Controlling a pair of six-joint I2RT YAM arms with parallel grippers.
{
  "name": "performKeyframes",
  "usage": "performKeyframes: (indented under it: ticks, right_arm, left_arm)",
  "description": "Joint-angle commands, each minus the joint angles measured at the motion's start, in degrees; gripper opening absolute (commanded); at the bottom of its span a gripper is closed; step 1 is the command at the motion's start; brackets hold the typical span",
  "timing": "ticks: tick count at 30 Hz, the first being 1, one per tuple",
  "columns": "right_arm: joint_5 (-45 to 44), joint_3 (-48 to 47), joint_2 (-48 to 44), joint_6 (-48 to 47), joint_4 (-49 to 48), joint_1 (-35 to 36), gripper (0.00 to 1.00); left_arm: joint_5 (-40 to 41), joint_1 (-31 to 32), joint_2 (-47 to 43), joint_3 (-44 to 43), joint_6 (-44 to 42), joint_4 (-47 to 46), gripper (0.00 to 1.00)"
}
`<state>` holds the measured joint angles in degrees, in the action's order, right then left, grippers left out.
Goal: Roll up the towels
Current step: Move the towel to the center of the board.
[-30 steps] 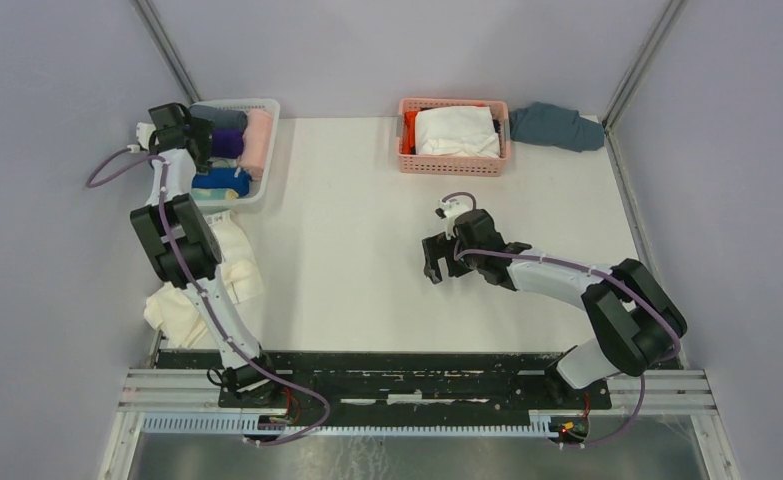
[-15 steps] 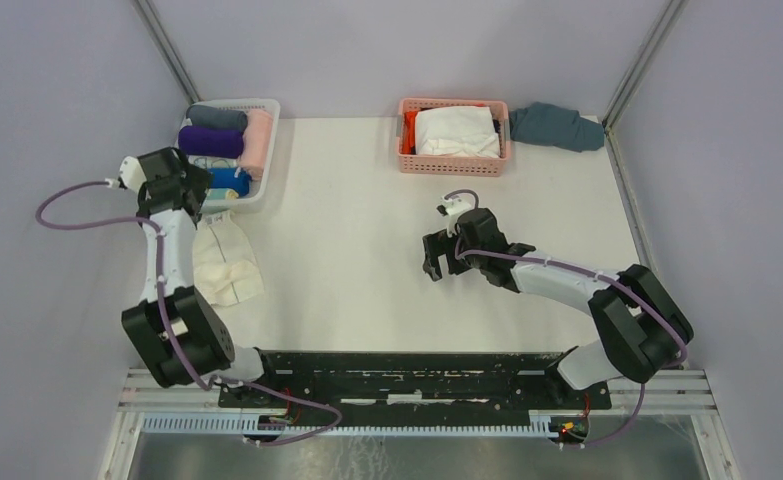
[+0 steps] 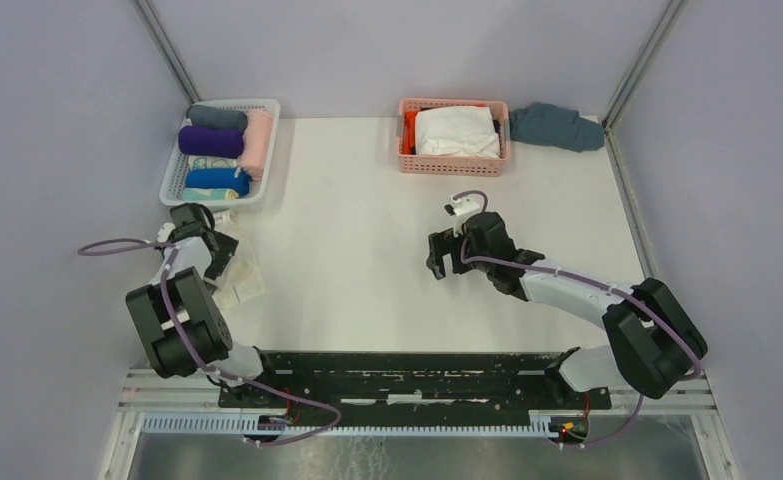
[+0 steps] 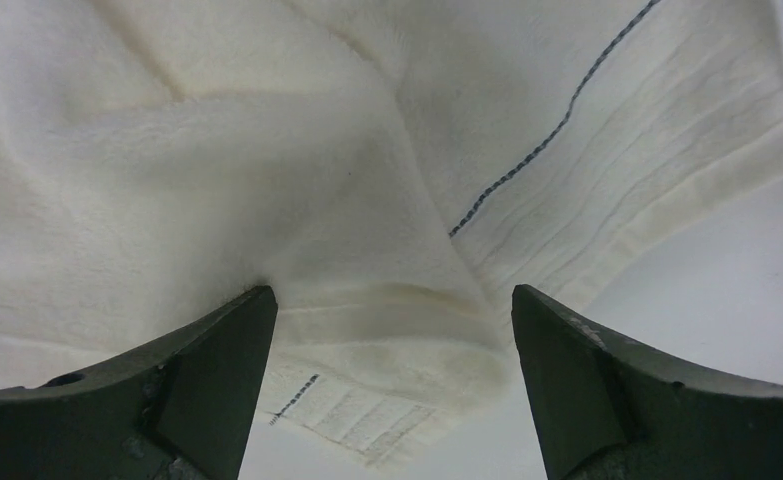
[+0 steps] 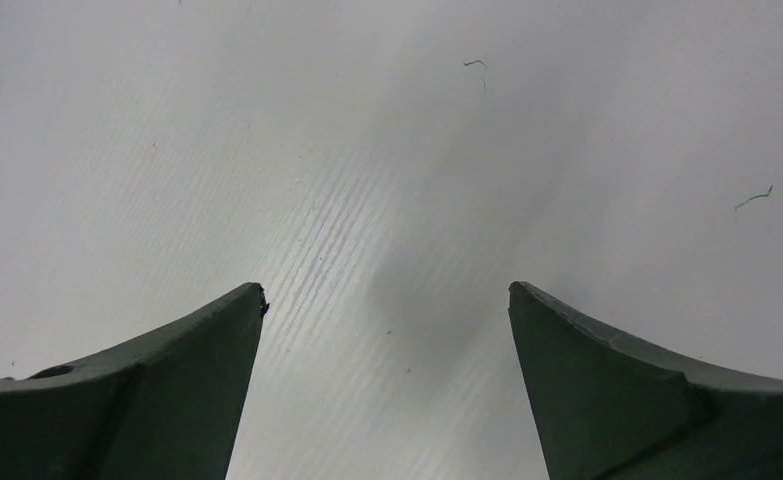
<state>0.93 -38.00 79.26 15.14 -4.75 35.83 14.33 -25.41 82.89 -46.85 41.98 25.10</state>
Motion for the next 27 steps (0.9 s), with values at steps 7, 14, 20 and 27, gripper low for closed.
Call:
performKeyframes:
  ticks: [7,14,20,27]
  right_arm:
    - [-2.1,1.5,-4.2,1.4,-4.7,-0.1,1.0]
    - [-5.0,2.5,-6.2,1.8,-4.9,-0.1,1.0]
    - [-10.0,3.9,-8.7,2.4,-5.0,-0.1,1.0]
    - [-15.7,6.1,-13.9,3.5,-4.5,-0.1,1.0]
  left_arm:
    - [-9.7,2.7,7.0,6.8,2.7,-4.9,0.83]
    - [-10.5,25.7,6.8,8.7,11.1,-5.0,0.82]
    - [-9.6,48.5,13.3,-3.8,20.4,-4.5,0.83]
    - [-7.6,63.7,23.5,-27.2,17.7,1.4,0.86]
